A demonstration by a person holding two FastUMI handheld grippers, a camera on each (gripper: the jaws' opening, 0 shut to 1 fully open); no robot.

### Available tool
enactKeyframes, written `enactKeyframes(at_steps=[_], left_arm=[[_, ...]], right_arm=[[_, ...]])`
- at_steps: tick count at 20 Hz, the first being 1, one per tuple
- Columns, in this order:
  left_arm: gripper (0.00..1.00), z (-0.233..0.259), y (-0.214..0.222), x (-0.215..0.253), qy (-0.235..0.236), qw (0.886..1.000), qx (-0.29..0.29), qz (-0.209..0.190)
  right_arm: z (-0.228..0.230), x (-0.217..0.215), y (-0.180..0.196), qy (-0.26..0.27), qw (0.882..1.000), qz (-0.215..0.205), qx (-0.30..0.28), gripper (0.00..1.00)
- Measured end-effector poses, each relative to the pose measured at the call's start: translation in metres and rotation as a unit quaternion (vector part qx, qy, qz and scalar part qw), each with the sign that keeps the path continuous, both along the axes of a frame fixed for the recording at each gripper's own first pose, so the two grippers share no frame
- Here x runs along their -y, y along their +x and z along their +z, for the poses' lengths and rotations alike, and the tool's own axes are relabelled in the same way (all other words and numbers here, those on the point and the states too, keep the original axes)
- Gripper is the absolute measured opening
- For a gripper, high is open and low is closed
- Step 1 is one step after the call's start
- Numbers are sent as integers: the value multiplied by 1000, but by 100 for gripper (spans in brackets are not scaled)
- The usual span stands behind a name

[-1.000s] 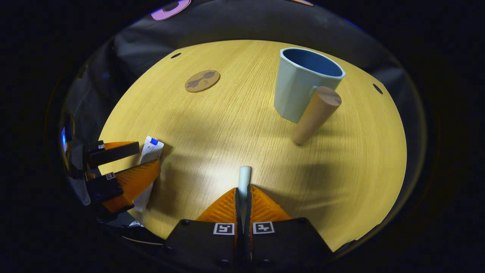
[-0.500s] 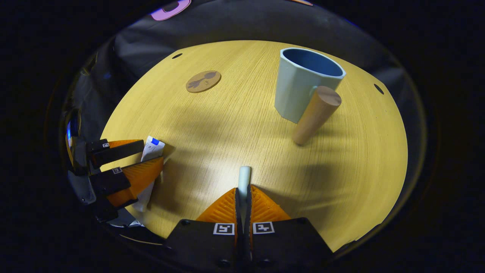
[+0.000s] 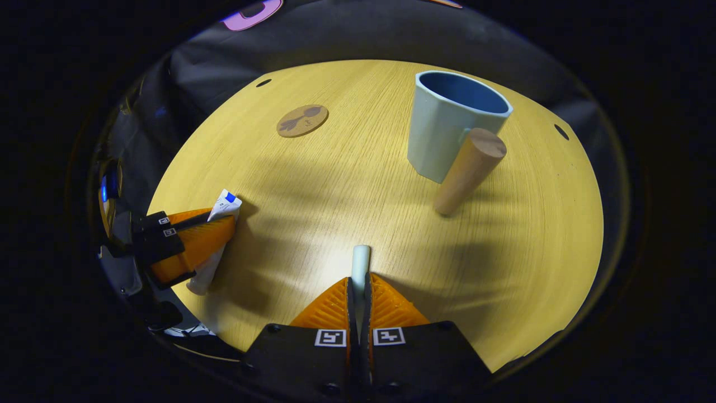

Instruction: Put the toothbrush and toothpaste on the desktop into the cup, then pick up the cup and place it on the coaster on the desktop.

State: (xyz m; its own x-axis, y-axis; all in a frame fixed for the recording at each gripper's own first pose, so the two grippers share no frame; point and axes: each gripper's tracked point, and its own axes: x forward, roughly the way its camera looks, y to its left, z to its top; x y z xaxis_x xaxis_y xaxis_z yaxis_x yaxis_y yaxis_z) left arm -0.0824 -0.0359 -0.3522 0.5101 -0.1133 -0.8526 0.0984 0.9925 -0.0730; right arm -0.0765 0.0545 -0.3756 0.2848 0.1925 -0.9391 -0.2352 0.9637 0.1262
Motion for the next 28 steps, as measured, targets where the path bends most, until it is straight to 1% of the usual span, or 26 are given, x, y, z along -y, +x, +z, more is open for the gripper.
enactKeyframes(at_steps=[2, 4, 7, 10, 15, 18, 20, 24, 28], left_arm=[[4, 0, 0, 1, 5, 1000, 2, -2], [1, 2, 1, 1, 12, 1000, 5, -2], [0, 3, 0, 3, -1, 1000, 7, 7], [0, 6, -8, 4, -14, 1000, -3, 3], [0, 29, -5, 6, -31, 999, 29, 2], [0, 56, 2, 6, -35, 997, 75, -4], [0, 70, 6, 4, -31, 995, 91, -4], [0, 84, 14, 0, -26, 993, 112, 4], [0, 101, 20, 0, -25, 991, 131, 0]], right_arm=[[0, 0, 0, 0, 1000, -3, 3, 4], [-1, 0, 1, 0, 1000, -4, 11, 3], [0, -1, 3, 7, 1000, -5, 19, 3], [2, -1, 6, 8, 999, -11, 29, 3], [10, -1, 17, 23, 998, -26, 56, 3], [28, 3, 16, 39, 996, -34, 67, 3], [34, 4, 20, 42, 995, -36, 77, 3], [56, 3, 35, 58, 991, -51, 113, 3], [86, 6, 57, 68, 984, -52, 154, 3]])
